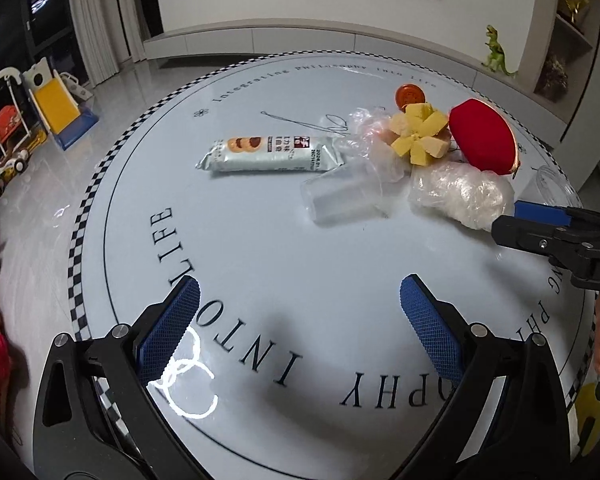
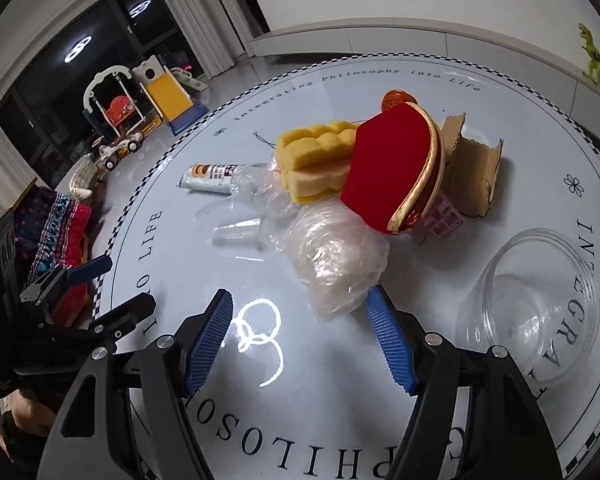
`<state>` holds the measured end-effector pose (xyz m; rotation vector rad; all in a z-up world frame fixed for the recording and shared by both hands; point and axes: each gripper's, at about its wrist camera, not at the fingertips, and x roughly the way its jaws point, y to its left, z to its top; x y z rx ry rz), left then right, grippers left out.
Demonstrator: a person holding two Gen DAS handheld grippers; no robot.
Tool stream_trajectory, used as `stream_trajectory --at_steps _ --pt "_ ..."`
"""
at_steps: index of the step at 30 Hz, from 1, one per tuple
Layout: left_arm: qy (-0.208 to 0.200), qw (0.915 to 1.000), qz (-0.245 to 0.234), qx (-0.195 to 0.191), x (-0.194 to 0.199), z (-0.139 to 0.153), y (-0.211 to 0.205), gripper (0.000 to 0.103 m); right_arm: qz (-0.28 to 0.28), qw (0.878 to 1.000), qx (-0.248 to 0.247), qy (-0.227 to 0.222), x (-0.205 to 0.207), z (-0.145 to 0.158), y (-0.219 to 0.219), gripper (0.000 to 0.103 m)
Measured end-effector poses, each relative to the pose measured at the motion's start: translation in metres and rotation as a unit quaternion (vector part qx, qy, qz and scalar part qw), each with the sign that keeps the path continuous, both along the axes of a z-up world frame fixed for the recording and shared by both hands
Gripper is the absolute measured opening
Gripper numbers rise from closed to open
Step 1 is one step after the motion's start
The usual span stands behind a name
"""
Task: Collect trash
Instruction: 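Move both tools back over the table toward the remaining clutter, then grasp the clear plastic cup with the left tool while the right grasps the plastic bag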
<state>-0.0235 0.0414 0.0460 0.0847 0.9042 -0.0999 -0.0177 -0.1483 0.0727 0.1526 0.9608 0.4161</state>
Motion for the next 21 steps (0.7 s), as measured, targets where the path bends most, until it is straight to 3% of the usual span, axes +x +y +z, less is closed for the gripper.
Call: stream_trajectory --at_steps 10,15,21 --pt "0.003 0.9983 -0.054 0.021 0.050 -0.006 -0.015 0.097 -0.061 0.998 0.032 0.013 0.026 -0.019 -0.001 0.071" --pt "0.018 0.9974 -0.070 -0.002 0.075 -0.012 -0.017 0.097 -0.084 0.996 0.036 0.016 0.034 -0.025 -0.008 0.071" --pt "0.019 0.9953 -0.094 -0.012 0.092 -0.020 -0.025 0.097 -0.074 0.996 0.039 0.016 0.048 -0.026 -0.005 0.068"
